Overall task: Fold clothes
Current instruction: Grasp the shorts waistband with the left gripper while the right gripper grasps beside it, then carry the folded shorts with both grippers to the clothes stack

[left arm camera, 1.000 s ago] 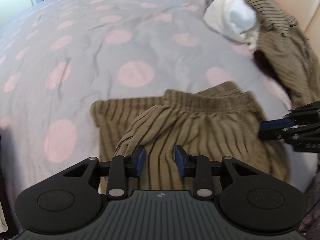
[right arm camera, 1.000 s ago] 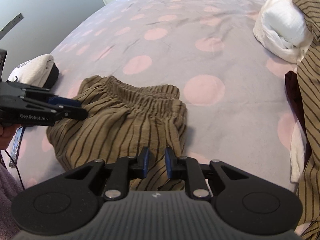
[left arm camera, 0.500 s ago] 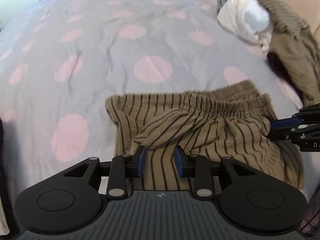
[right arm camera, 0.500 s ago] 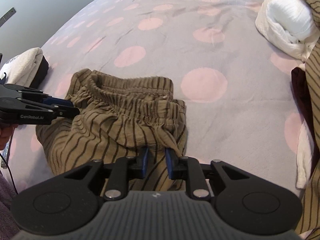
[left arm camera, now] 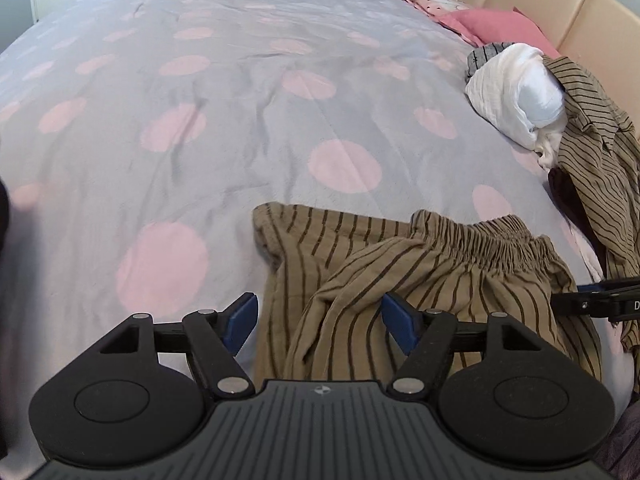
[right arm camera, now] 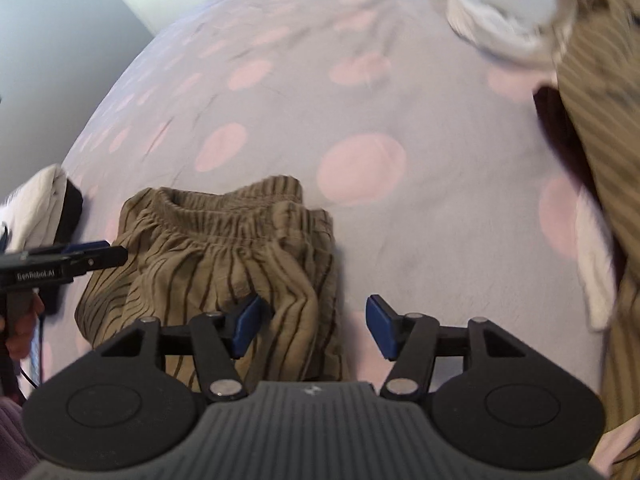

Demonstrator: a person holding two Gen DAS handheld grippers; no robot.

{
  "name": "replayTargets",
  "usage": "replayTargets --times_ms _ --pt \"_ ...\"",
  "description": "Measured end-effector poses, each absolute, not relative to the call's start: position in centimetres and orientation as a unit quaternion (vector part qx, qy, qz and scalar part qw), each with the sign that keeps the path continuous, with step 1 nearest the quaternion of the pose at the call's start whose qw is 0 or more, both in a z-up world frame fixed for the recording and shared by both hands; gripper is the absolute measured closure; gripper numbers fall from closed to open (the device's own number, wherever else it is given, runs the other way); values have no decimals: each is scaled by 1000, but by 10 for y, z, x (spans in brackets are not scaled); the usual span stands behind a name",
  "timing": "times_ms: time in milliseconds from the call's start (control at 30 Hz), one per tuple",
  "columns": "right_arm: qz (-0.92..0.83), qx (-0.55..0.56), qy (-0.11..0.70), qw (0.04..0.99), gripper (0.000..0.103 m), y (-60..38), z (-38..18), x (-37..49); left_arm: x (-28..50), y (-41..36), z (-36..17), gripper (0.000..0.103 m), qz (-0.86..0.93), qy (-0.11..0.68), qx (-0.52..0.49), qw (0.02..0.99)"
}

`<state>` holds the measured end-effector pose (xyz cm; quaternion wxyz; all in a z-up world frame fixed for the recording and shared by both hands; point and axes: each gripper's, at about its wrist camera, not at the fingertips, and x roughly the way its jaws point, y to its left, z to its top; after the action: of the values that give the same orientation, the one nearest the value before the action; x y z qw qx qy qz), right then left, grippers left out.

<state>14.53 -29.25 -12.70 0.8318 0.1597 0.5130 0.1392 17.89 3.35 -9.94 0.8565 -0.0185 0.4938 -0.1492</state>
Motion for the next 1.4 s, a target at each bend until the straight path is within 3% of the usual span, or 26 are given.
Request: replayTargets --times_ms 367,567,700,1400 --pt "157 179 515 823 49 -276 -144 166 197 11 -124 39 -170 498 0 850" --pt "174 174 511 824 80 -265 -143 170 197 12 -119 84 -196 489 -7 850" --pt "173 164 499 833 84 -258 -131 169 190 19 -103 95 -196 473 -13 859" --pt "325 171 326 871 85 -154 20 125 54 156 62 96 -98 266 -63 957"
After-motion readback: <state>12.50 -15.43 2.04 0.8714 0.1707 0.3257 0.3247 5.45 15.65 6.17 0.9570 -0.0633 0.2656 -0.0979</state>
